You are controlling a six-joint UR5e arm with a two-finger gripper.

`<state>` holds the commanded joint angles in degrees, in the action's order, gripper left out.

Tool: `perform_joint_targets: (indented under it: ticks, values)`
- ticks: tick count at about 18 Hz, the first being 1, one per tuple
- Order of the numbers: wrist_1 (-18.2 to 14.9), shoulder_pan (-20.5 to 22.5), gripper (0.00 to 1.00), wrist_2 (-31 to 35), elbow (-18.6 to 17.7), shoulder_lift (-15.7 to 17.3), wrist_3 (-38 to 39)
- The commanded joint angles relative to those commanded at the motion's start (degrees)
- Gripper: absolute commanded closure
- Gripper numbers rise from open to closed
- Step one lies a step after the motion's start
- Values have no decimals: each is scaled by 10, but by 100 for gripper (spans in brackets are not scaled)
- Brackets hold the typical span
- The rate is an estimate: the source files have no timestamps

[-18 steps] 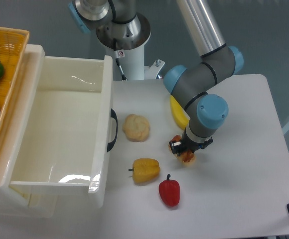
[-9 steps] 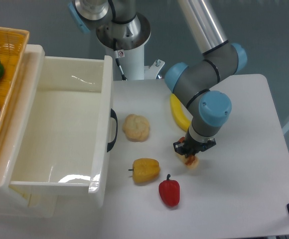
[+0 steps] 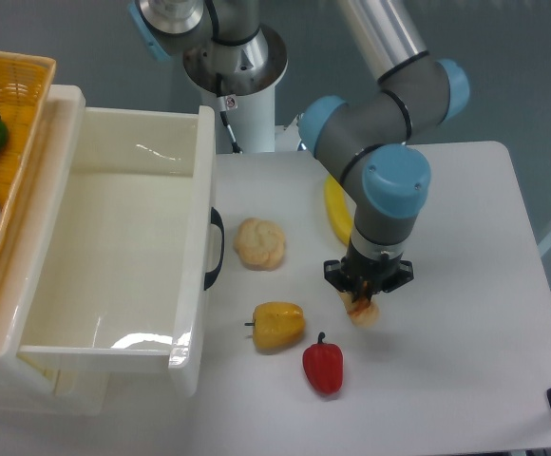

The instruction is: Pick up the square bread

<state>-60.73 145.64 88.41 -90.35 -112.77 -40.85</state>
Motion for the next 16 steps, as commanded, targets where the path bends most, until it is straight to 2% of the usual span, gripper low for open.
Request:
perform_joint_targets:
  ticks: [5,9,16]
  values:
    - [-3,-15,76,18,0,24,-35]
    - [-7,-19,75,22,-1,25,-75]
    - [-8,-15,75,21,-4,34,-77]
